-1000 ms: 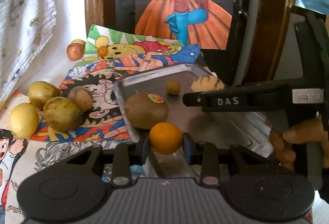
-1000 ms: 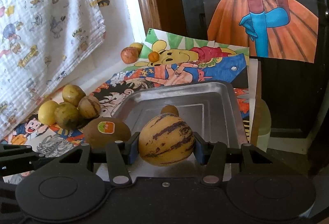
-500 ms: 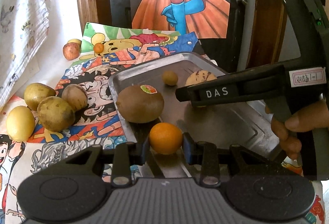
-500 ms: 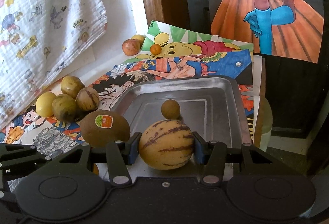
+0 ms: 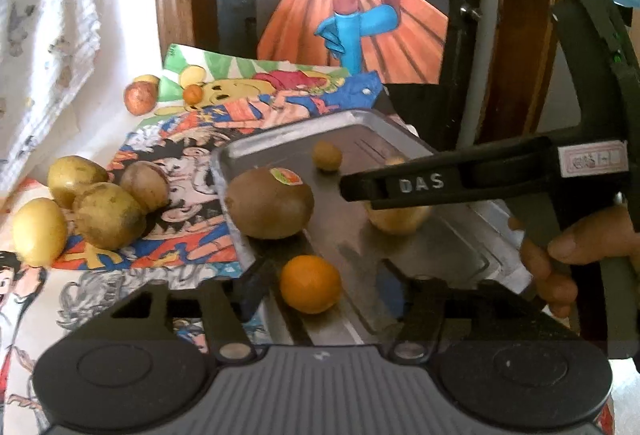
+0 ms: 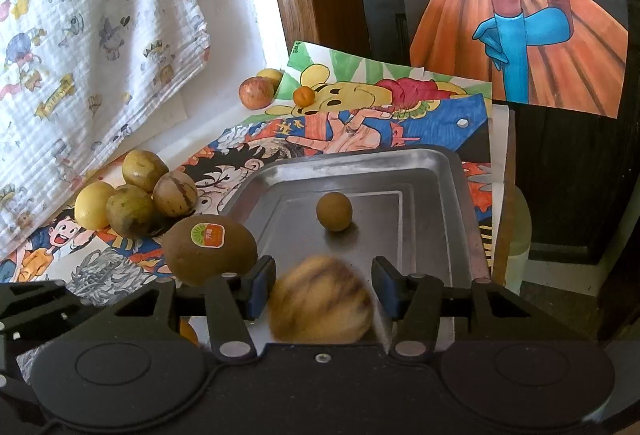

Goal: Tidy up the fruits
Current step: 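Lower the orange into the tray with the left gripper while the right releases the melon there, then lift both grippers out of the tray back toward the fruit pile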

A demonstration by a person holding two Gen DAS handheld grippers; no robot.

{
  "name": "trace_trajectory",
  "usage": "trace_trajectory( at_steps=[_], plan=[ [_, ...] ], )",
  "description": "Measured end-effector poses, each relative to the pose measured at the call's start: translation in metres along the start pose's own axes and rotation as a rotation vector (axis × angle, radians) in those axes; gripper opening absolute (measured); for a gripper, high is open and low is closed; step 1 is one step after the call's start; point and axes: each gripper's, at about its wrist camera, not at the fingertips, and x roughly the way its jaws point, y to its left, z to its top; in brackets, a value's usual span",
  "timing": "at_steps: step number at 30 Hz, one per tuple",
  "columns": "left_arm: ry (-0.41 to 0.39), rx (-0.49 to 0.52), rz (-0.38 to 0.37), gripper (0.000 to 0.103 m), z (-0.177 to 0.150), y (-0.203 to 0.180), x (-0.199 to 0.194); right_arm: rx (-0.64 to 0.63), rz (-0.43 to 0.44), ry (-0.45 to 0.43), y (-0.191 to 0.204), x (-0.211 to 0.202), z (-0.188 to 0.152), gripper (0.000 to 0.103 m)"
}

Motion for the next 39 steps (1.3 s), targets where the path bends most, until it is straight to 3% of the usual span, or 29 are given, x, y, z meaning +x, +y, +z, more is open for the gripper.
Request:
trace_trajectory(
  at_steps=[5, 18, 27, 39],
  plan=[
    [-0.023, -0.057, 0.009, 0.073, -0.001, 0.009, -0.013, 0.012, -0.005, -0.027, -0.001, -0.014, 0.003, 0.061],
    [-0.133, -0.276, 0.106, 0.101, -0.014, 0.042, -0.072, 0.017, -0.007, -0.131, 0.010, -0.072, 0.006, 0.087],
    [-0.205, -0.379, 0.176, 0.103, -0.031, 0.062, -0.122, -0.011, 0.008, -0.202, 0.038, -0.122, -0.001, 0.101],
    [-0.197, -0.473, 0.295, 0.103, -0.074, 0.093, -0.173, -0.027, 0.071, -0.205, 0.087, -0.173, -0.032, 0.102]
  ],
)
